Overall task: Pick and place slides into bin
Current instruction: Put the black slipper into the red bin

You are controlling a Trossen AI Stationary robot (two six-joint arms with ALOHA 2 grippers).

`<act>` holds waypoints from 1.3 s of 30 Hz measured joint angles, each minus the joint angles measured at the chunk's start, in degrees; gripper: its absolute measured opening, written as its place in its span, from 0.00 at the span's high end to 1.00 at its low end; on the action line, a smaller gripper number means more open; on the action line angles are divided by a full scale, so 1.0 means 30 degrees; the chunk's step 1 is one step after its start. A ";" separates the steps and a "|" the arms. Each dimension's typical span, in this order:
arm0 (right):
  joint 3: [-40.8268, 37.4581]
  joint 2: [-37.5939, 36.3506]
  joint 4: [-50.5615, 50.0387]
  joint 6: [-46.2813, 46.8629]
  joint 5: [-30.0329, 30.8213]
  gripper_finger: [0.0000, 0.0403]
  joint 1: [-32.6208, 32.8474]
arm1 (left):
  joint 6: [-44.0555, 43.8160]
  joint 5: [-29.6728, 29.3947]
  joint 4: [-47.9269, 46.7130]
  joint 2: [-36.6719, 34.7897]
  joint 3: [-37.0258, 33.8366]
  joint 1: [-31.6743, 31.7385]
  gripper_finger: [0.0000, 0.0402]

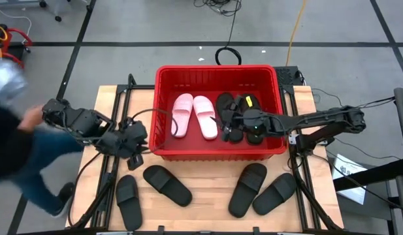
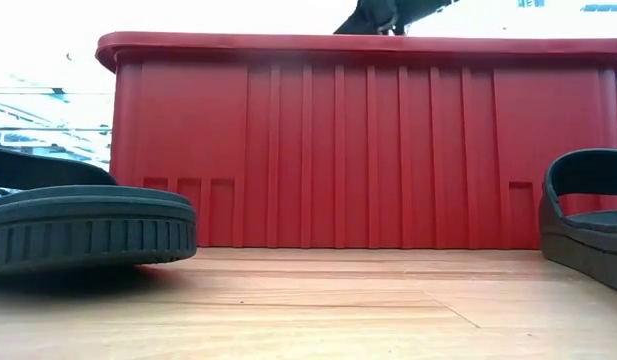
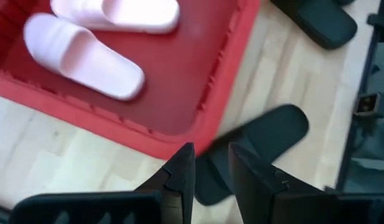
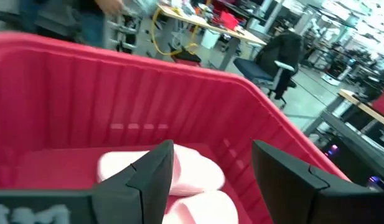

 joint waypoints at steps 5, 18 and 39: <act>0.0007 -0.0400 -0.0094 -0.0033 0.0002 0.49 0.0818 | -0.1962 -0.0034 0.0008 0.0097 0.0000 -0.2033 0.77; 0.0000 -0.0499 0.0138 0.0333 -0.0005 0.49 0.2859 | -0.8097 0.1699 0.1834 0.0126 -0.3477 -0.7379 0.77; 0.0000 -0.0505 0.0131 -0.0432 -0.0007 0.50 0.5043 | -1.5749 0.3419 1.2557 0.0127 -0.9504 -1.1006 0.77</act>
